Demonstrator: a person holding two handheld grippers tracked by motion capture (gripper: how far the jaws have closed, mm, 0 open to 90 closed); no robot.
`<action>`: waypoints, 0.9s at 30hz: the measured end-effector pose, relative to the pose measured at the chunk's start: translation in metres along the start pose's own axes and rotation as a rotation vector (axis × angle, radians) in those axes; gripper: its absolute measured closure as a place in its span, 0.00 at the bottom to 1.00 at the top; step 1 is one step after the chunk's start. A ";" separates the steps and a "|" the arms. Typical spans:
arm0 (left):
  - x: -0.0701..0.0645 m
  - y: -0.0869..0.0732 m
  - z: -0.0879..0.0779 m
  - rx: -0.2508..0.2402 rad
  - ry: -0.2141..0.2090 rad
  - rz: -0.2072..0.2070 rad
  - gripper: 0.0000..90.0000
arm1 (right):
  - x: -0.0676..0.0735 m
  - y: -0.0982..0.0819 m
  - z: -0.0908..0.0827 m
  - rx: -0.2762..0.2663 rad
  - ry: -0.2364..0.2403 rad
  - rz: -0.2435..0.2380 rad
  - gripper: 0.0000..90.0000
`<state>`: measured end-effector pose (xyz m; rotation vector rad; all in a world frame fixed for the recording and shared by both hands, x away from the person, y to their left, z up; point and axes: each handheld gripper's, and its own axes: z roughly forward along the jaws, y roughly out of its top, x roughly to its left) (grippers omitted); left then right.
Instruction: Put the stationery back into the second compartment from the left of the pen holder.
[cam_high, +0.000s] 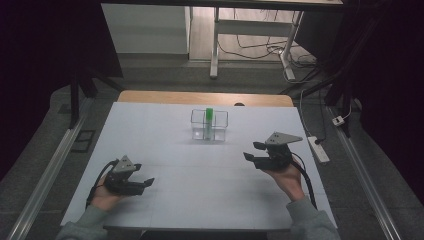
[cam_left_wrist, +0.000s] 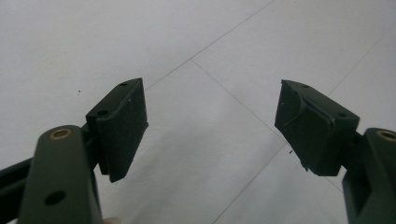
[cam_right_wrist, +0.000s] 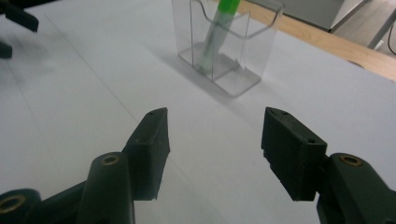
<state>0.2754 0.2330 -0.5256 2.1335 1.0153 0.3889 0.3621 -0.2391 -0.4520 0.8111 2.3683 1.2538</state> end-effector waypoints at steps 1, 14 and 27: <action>0.000 0.000 0.000 -0.003 0.002 0.000 0.27 | 0.000 -0.004 -0.002 0.010 -0.005 -0.003 0.45; 0.000 0.002 -0.002 -0.023 0.004 -0.007 0.28 | -0.007 -0.053 -0.028 0.050 -0.029 0.032 0.44; 0.001 0.002 -0.002 -0.025 0.003 -0.006 0.28 | -0.008 -0.063 -0.031 0.047 -0.037 0.034 0.43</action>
